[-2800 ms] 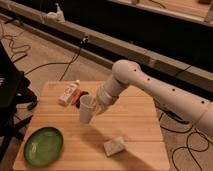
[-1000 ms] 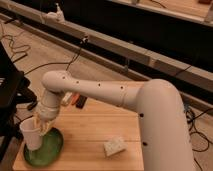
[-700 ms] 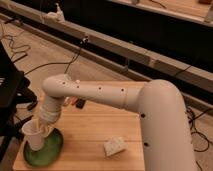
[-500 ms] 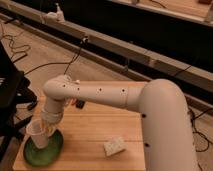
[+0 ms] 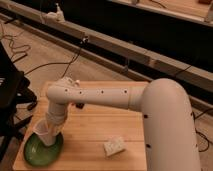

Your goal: Place the ceramic cup in the ceramic bowl

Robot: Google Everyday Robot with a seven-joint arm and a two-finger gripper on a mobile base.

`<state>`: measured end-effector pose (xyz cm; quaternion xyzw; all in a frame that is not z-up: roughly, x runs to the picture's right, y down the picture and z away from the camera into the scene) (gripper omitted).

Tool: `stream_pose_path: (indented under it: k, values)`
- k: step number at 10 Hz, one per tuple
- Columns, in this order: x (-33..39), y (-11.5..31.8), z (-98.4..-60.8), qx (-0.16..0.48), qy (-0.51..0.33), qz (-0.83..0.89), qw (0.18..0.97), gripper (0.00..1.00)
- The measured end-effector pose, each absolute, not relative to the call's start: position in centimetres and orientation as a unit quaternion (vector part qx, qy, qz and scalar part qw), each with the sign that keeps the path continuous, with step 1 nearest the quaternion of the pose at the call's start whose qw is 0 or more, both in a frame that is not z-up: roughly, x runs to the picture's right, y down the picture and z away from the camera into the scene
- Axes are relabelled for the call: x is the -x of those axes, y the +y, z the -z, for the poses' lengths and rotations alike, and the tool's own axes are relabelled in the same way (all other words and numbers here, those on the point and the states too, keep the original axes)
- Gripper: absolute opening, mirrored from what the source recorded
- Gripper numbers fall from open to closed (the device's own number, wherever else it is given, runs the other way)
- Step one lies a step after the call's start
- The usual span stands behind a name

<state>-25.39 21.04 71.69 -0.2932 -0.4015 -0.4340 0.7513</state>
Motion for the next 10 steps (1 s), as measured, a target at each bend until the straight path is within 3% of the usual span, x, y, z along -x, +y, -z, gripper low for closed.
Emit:
stream_pose_path:
  k: [8,10]
  values:
    - [25.4,22.8,-71.3,0.29,-0.404,0.436,0.75,0.78]
    - [25.5,22.7,-71.2,0.284,-0.402,0.441,0.751,0.8]
